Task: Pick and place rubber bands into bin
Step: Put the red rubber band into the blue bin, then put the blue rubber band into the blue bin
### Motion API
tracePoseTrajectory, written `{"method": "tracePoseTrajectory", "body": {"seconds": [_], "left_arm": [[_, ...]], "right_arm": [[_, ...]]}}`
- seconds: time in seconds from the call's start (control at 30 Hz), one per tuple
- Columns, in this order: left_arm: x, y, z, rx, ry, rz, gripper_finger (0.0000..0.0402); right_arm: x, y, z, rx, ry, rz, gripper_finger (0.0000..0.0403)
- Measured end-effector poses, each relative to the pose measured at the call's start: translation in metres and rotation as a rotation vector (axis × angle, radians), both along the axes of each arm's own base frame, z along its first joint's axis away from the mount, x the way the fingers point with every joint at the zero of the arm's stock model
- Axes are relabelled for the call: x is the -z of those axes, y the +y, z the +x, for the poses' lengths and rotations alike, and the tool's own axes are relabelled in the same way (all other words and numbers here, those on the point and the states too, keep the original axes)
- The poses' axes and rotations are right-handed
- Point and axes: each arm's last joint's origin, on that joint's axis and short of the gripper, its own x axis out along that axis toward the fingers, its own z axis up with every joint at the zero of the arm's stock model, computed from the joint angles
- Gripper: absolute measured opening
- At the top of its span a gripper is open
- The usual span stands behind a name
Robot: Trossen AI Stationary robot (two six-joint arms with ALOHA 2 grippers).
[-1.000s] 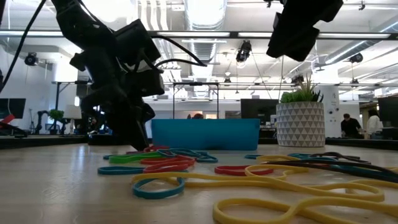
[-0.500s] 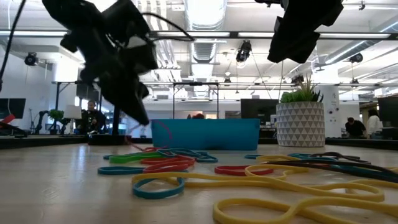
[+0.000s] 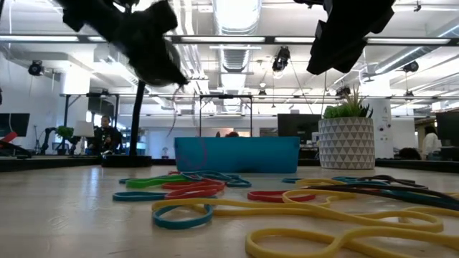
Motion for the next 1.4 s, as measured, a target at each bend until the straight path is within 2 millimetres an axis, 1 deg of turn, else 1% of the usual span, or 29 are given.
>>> {"method": "tracePoseTrajectory", "body": {"seconds": [0.07,0.2,0.27,0.37,0.5,0.77,0.93,1.03,1.13,1.23,1.4], "left_arm": [[-0.013,0.001,0.002,-0.010,-0.050,0.032,0.0000],[-0.032,0.005,0.007,-0.038,-0.099,0.109,0.0000],[-0.038,0.009,0.011,-0.058,-0.107,0.136,0.0000],[-0.041,0.020,0.018,-0.106,-0.100,0.168,0.0000],[-0.039,0.039,0.027,-0.174,-0.073,0.177,0.0000],[-0.025,0.082,0.040,-0.329,-0.008,0.189,0.0000],[-0.012,0.103,0.047,-0.385,0.044,0.182,0.0000],[-0.002,0.109,0.051,-0.399,0.081,0.173,0.0000],[0.006,0.110,0.054,-0.383,0.104,0.160,0.0008],[0.010,0.109,0.056,-0.346,0.109,0.135,0.0030],[0.010,0.109,0.056,-0.342,0.109,0.132,0.0076]], "right_arm": [[0.000,0.000,0.000,-0.002,-0.001,-0.003,0.0059],[0.001,0.000,0.000,0.002,0.000,-0.012,0.0059],[0.001,-0.001,0.000,0.010,-0.002,-0.022,0.0058],[0.001,-0.001,0.000,0.012,-0.004,-0.024,0.0059],[0.001,-0.001,0.000,0.012,-0.005,-0.023,0.0058],[0.001,-0.001,0.000,0.022,-0.006,-0.015,0.0059],[0.001,-0.001,0.000,0.026,-0.004,-0.012,0.0059],[0.001,-0.001,0.000,0.028,-0.005,-0.010,0.0059],[0.001,-0.001,0.000,0.028,-0.005,-0.011,0.0059],[0.002,-0.001,-0.001,0.027,-0.002,-0.012,0.0059],[0.004,-0.001,-0.001,0.026,0.003,-0.016,0.0059]]}}
